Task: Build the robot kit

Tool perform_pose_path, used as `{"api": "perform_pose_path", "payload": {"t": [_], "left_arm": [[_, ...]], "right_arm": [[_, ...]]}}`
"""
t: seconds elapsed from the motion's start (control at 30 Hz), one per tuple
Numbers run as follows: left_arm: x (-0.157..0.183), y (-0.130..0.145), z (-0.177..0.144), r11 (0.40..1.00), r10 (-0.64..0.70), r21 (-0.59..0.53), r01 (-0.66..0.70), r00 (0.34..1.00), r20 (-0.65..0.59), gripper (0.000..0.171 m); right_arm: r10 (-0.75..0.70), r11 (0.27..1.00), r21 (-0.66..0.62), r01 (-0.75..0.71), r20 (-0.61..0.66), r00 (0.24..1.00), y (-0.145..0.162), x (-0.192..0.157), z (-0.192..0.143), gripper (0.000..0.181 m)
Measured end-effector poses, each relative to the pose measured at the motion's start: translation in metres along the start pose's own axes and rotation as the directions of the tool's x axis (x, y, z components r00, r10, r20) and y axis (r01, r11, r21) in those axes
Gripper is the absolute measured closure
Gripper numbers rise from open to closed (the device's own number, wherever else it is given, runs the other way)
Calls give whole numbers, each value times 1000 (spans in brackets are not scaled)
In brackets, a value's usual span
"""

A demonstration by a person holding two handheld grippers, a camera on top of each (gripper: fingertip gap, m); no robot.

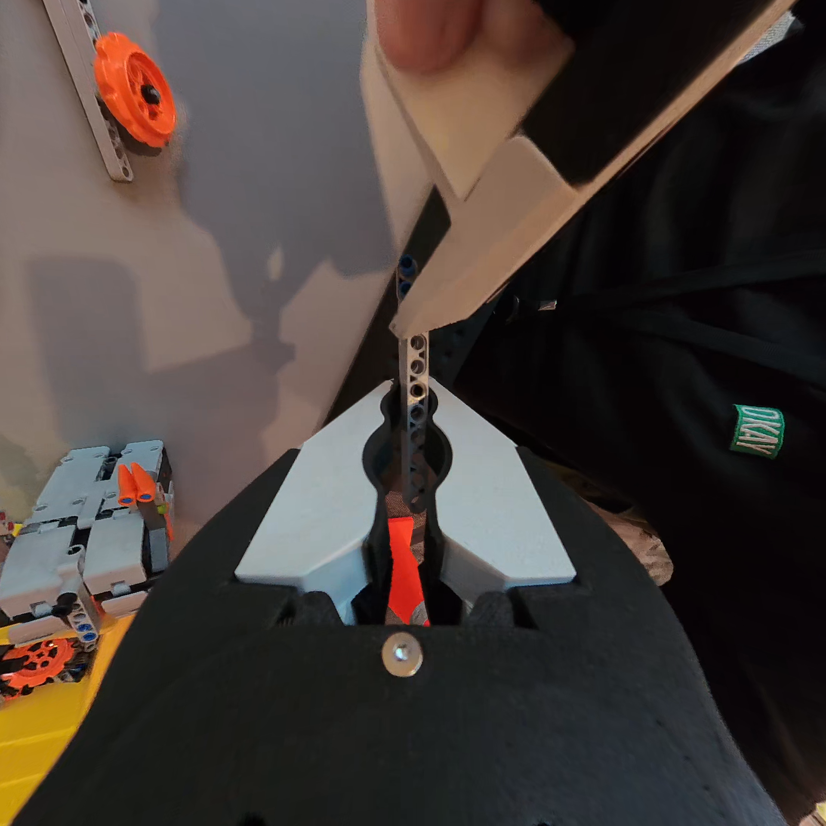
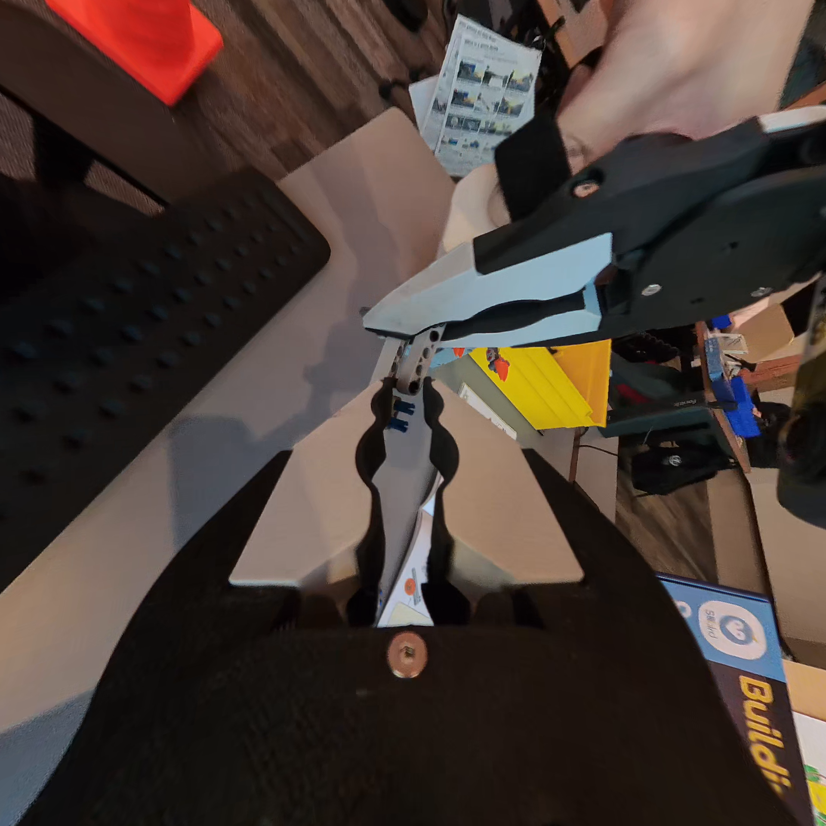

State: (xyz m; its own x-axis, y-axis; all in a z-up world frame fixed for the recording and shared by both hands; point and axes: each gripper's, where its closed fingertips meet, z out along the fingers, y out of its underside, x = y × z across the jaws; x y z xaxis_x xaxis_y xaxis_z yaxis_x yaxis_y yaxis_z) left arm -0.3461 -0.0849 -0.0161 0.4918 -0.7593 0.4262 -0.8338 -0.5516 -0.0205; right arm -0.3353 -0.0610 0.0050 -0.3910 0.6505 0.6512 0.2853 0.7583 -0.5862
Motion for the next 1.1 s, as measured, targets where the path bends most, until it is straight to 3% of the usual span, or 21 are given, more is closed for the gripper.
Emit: {"api": "perform_pose_path", "payload": {"t": [0.2, 0.37, 0.57, 0.9, 1.1], "left_arm": [[0, 5, 0, 1000, -14, -1, 14, 1000, -7, 166], [0, 7, -1, 1000, -19, -4, 19, 1000, 0, 166], [-6, 7, -4, 998, -67, 18, 67, 998, -12, 166], [-6, 7, -8, 992, -113, 49, 115, 993, -45, 166], [-7, 2, -21, 985, -83, 149, 90, 995, -53, 165]], "right_arm": [[11, 998, -61, -8, 39, 999, 3, -9, 7, 154], [27, 996, -81, -26, 17, 999, 0, -8, 9, 154], [51, 979, -196, -53, -14, 999, 7, -10, 18, 139], [80, 977, -179, -113, -182, 980, 6, 9, 26, 155], [-5, 985, -163, -51, -329, 944, 3, 26, 17, 158]]}}
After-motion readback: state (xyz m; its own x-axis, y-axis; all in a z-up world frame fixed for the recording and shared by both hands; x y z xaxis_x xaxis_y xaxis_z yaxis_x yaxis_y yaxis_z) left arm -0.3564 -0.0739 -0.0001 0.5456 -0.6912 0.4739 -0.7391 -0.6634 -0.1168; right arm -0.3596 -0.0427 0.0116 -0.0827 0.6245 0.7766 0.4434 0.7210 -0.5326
